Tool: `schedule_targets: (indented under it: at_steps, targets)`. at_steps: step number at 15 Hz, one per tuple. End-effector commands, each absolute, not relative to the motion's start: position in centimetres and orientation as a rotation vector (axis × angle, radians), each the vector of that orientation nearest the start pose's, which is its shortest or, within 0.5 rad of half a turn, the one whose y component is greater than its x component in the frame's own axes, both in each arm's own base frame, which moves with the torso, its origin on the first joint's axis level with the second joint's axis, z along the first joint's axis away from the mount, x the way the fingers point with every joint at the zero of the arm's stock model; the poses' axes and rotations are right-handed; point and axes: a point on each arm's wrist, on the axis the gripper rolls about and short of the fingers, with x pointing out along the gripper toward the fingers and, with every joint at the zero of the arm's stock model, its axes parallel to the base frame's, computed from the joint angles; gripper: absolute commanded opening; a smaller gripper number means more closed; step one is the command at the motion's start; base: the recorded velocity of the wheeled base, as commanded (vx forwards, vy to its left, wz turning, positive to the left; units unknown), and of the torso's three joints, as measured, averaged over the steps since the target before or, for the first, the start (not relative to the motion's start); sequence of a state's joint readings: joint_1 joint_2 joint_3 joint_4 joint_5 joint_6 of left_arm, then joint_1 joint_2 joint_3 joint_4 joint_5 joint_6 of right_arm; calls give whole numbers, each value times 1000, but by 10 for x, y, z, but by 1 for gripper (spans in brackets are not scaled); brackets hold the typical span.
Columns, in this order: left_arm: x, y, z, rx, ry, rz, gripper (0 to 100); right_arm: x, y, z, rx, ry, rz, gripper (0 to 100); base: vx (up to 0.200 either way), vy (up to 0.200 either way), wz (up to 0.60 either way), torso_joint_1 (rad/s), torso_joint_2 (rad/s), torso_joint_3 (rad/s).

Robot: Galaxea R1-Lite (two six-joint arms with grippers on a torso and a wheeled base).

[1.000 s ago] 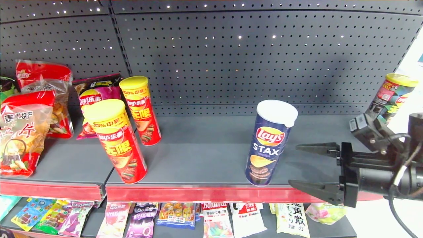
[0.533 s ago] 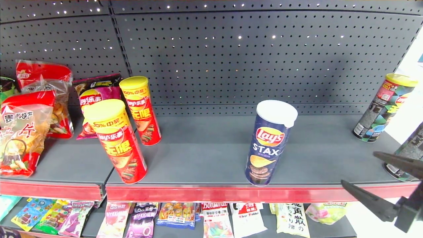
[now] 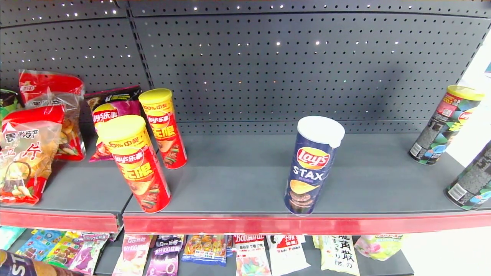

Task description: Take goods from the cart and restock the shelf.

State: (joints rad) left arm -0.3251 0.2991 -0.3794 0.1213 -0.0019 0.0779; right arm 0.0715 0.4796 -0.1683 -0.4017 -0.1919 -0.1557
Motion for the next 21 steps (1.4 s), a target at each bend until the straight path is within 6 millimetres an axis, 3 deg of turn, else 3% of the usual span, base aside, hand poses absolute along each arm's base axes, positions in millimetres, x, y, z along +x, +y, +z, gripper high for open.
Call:
schedule_targets:
  at_steps: [1,4,8,14,21]
  targets:
    - [-5,2,176,86,58,-332,0,-8,-5,150,-136,-96,-200,100,0,0,0,0,0,0]
    - [-2,0,176,48,74,-369,0,-37,-6,114,-151,11,-199,100,0,0,0,0,0,0]
    - [-1,-2,177,40,59,-417,0,-28,1,84,-131,22,43,100,0,0,0,0,0,0]
    - [-3,-3,176,33,20,-477,0,-26,-1,82,-27,-5,-61,100,0,0,0,0,0,0]
    - [-11,0,175,24,-21,-466,0,-23,1,75,-26,1,26,100,0,0,0,0,0,0]
